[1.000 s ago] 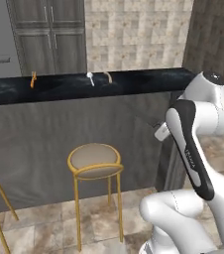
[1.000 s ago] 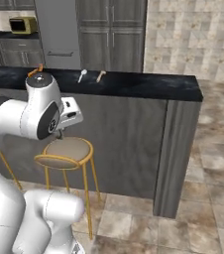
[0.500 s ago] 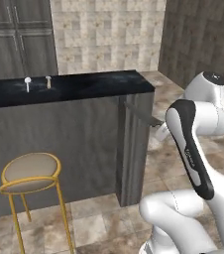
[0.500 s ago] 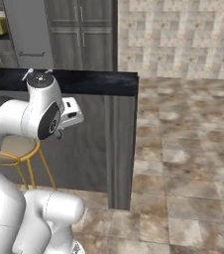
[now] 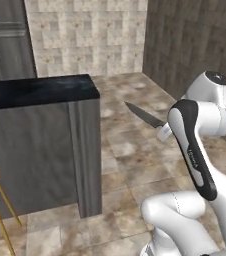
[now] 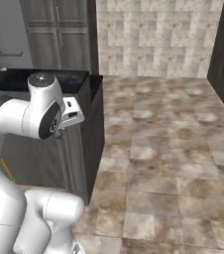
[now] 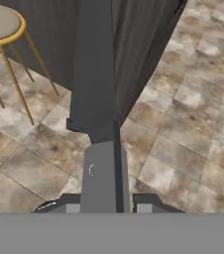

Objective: Pick up the metallic utensils from the counter and place them in the open drawer. Make sure not to pick up any wooden utensils.

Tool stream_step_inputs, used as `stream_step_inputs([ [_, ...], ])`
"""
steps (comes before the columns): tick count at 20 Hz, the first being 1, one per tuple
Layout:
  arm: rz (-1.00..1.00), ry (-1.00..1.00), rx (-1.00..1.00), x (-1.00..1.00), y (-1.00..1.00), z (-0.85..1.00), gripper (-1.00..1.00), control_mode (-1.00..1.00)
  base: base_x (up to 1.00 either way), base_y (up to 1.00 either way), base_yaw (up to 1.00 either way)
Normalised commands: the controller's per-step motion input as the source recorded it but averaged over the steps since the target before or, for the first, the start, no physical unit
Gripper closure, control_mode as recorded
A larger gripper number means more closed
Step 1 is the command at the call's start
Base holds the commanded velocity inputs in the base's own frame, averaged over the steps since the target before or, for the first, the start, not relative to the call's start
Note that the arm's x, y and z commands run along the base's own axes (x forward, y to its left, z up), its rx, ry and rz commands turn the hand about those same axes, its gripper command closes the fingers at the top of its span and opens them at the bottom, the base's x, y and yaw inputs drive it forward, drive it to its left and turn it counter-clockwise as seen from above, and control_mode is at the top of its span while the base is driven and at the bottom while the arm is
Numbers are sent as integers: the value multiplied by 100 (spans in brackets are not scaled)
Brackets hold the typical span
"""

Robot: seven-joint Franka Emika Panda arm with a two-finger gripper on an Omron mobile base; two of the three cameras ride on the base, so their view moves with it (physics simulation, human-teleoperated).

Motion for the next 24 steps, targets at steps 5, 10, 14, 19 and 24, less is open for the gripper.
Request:
stream_step_inputs([
  [5,0,0,0,0,0,0,100,100,28,-100,0],
  [10,0,0,0,0,0,0,100,100,91,-100,8],
  [14,0,0,0,0,0,0,100,100,97,-94,39],
  [19,0,0,0,0,0,0,100,100,99,-67,59],
  [24,0,0,0,0,0,0,100,100,96,-37,75],
])
